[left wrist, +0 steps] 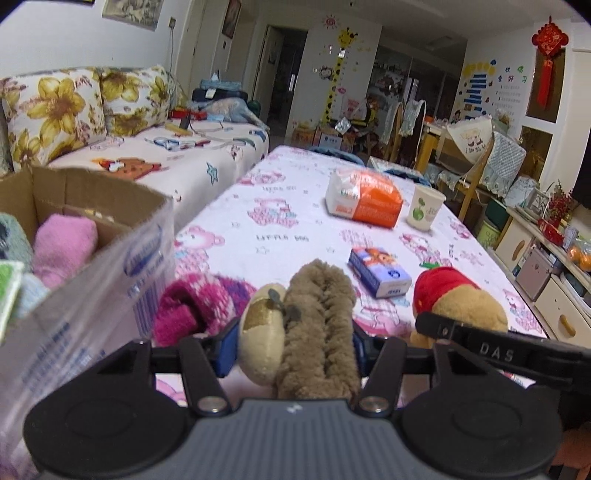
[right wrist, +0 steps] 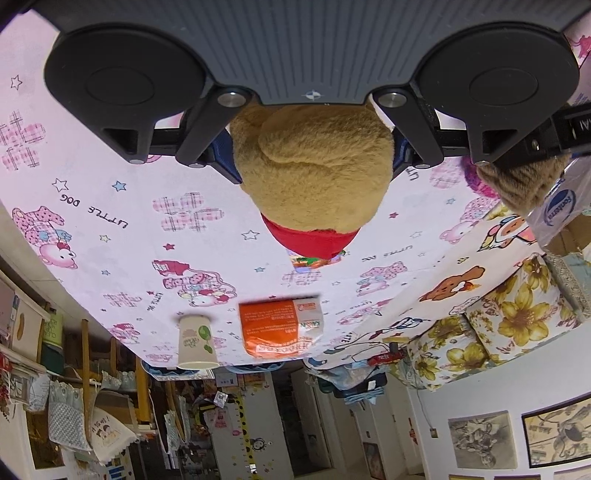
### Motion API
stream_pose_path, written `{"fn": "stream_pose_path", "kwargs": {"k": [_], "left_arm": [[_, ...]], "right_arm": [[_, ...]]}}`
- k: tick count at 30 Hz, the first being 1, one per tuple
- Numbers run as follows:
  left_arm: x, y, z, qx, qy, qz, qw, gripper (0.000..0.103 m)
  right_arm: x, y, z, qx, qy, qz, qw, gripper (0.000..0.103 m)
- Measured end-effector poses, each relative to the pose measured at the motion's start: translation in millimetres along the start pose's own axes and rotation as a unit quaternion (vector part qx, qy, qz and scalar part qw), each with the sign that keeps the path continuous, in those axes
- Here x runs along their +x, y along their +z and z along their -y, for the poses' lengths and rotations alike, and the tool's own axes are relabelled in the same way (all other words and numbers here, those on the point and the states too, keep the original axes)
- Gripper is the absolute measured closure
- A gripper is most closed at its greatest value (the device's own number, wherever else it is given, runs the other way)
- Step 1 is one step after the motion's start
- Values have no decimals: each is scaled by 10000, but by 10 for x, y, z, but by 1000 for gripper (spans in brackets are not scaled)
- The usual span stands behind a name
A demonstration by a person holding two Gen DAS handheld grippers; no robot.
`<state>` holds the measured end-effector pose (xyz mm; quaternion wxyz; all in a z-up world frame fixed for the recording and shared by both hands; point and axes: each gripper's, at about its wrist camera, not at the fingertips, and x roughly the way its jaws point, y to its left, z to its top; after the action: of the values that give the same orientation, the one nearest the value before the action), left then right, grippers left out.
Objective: Organize soft objects
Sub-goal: 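Grasp the brown fuzzy ring with the left tool while the right tool grasps the tan teddy bear, then carry fuzzy ring and teddy bear over the cardboard box and open both tools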
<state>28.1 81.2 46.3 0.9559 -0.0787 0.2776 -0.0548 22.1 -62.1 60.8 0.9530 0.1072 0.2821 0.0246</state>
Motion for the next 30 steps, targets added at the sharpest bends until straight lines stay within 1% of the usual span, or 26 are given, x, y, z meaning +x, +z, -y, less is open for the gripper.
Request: {"fn": "stream_pose_path", "kwargs": {"k": [5, 13, 23, 30], "left_arm": [[-109, 71, -54, 60, 67, 242, 9997, 46], [-300, 166, -165, -31, 84, 586, 9982, 46], [-467, 217, -297, -219, 108, 918, 9955, 46], [-578, 247, -403, -398, 227, 1168, 9921, 46]], "right_arm": [[-14, 21, -84, -100, 24, 63, 9999, 7], [-40, 39, -201, -200, 176, 167, 9995, 7], [-96, 72, -429, -392, 468, 315, 9976, 7], [-93, 112, -569, -451, 672, 384, 9960, 7]]}}
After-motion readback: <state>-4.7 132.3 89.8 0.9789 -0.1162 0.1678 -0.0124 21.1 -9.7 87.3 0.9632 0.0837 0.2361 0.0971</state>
